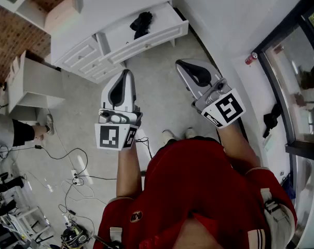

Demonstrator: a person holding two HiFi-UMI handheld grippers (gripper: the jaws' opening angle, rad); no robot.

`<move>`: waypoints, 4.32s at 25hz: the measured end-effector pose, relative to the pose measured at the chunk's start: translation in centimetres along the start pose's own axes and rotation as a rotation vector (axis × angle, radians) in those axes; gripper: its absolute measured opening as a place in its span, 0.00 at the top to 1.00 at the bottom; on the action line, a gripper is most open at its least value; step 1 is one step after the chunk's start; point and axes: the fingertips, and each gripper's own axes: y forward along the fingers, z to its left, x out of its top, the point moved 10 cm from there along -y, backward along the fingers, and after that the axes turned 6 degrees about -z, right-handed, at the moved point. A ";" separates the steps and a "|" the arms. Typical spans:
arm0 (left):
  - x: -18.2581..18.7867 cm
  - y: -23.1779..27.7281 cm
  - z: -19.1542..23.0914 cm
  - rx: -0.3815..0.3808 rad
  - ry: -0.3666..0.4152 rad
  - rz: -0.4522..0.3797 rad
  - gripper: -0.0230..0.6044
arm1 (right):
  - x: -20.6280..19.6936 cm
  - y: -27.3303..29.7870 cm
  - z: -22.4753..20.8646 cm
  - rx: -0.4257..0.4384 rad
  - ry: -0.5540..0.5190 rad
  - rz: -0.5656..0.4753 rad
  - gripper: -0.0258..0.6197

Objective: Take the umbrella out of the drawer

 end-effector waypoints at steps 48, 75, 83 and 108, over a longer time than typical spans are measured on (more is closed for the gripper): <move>-12.9 19.7 20.6 0.026 -0.017 0.104 0.95 | -11.0 20.4 -20.8 -0.042 -0.056 0.065 0.94; -27.4 36.7 27.5 0.025 -0.026 0.388 0.95 | -19.3 28.7 -37.0 -0.056 0.006 0.176 0.94; -33.5 37.6 28.8 -0.011 -0.080 0.573 0.84 | -21.7 29.1 -37.8 -0.097 0.015 0.245 0.94; -52.1 39.0 29.9 -0.070 -0.155 1.181 0.32 | -25.5 27.8 -39.1 -0.169 0.047 0.338 0.94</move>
